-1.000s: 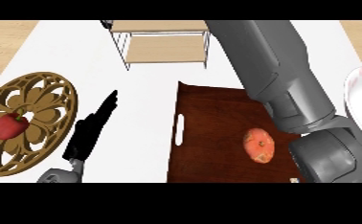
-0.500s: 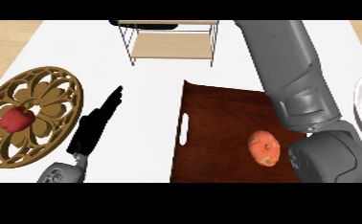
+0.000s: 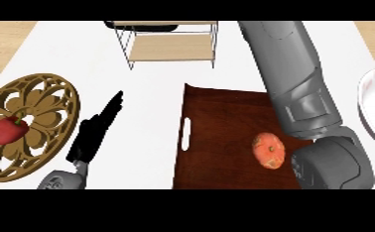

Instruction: Pick the sweet potato from the tray and place it in the tiered shelf

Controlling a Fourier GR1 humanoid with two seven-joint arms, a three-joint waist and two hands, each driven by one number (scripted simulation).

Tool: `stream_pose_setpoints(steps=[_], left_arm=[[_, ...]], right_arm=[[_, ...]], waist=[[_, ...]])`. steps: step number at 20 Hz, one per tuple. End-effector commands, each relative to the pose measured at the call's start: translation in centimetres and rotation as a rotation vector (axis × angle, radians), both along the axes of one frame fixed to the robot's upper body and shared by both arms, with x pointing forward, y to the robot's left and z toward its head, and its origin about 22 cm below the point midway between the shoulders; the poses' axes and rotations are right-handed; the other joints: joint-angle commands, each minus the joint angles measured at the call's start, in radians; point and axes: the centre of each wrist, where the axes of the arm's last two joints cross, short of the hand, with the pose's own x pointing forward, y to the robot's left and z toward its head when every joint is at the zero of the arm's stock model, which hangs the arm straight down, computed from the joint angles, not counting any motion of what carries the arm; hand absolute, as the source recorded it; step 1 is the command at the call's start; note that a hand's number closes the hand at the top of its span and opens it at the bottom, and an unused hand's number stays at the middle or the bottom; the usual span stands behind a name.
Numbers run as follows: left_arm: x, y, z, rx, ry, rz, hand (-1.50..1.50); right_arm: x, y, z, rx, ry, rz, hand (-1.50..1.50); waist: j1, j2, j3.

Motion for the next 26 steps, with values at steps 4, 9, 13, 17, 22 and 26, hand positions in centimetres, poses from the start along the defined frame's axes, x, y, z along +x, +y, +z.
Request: stream_pose_setpoints(steps=[4,9,13,17,22,26], left_arm=[[-1.7,2.1,-0.8,-0.017,0.03,0.083,0.0],[-1.9,3.0,-1.3,-0.005,0.03,0.115,0.0],[-2.1,4.1,-0.8,-0.002,0.043,0.121,0.0],[-3.3,2.8,-1.8,0.001,0.046,0.125,0.0],[-2.6,3.7,-0.2,0.006,0.022,0.11,0.0],[-1.7,1.8,0.9,-0.008,0.023,0.103,0.0]], right_arm=[[0.4,-3.5,-1.9,0.096,-0.019,-0.262,-1.5],[-0.8,-7.6,-3.9,0.061,0.035,-0.234,-1.5],[-3.0,-11.6,-4.8,0.004,0.03,-0.179,-1.5],[-6.4,-15.7,-5.7,-0.049,0.023,-0.151,-1.5],[-11.8,-18.0,-6.0,-0.093,0.016,-0.105,-1.5],[-14.4,-19.3,-3.7,-0.112,0.081,-0.119,-1.5]], waist=[[-0.068,-0.02,0.0],[-0.109,-0.032,0.0],[-0.126,-0.036,0.0],[-0.126,-0.036,0.0],[-0.102,-0.027,0.0],[-0.081,-0.019,0.0]])
